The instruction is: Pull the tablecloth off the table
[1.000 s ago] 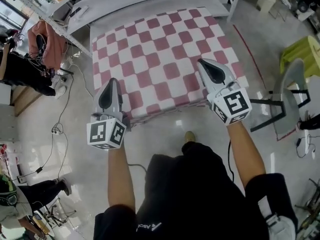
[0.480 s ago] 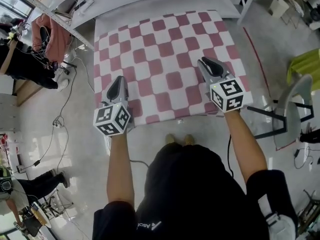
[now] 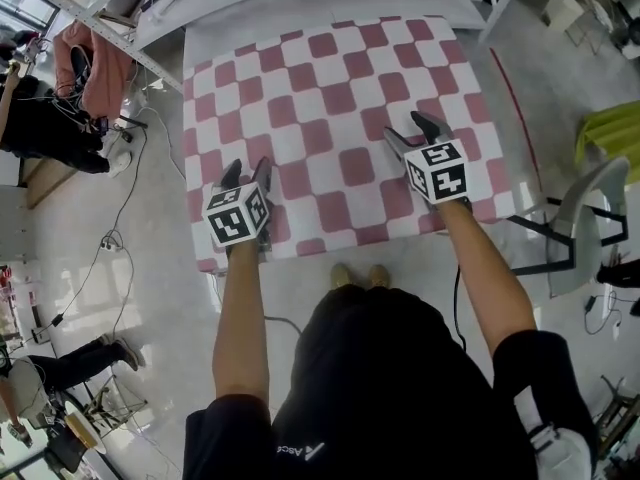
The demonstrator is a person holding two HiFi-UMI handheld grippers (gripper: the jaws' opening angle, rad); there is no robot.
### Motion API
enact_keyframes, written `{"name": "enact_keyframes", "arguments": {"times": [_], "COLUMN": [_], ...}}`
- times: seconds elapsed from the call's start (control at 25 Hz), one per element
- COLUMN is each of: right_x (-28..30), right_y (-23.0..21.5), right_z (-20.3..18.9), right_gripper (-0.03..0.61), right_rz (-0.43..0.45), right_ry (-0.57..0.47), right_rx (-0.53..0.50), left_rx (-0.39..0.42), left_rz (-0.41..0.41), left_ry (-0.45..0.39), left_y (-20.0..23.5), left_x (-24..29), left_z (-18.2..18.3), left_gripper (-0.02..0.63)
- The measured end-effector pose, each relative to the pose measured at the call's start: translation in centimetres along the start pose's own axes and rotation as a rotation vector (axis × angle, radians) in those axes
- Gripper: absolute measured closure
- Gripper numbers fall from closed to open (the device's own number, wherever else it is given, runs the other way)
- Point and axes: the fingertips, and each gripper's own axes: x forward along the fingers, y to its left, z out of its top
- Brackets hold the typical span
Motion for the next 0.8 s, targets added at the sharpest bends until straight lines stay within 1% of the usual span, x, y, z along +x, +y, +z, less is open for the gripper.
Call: {"name": "enact_keyframes", "arguments": {"times": [0.24, 0.44, 0.6, 0.72, 0.8], "right_x": [3.2, 4.6, 5.3, 5.6, 5.6], "right_y": [-1.3, -2.7, -2.9, -2.8, -2.8], "right_z": [-3.4, -5.6, -7.1, -7.7, -7.6], "right_gripper": [0.301, 0.287, 0.276, 0.276, 0.276], "right_rz": [-0.038, -0.085, -0.098, -0.091, -0.094], "right_ry": [0.138, 0.232, 0.298, 0.317, 0.317], "right_rx": [0.027, 0.047, 0.058, 0.094, 0.109], "left_rx": [-0.005, -0.004, -0.021, -0.027, -0.02], "left_rz": [0.009, 0.025, 0.017, 0.01, 0.012], "left_ry": [0.119, 0.178, 0.239, 0.305, 0.327], "left_y": [1.5, 2.3, 2.3, 2.2, 2.2], "left_x": [3.0, 5.0, 6.1, 6.7, 6.9], "left_z": [-2.1, -3.0, -4.5, -6.1, -6.6], "left_gripper": [0.341, 0.337, 0.336, 0.333, 0.327]}}
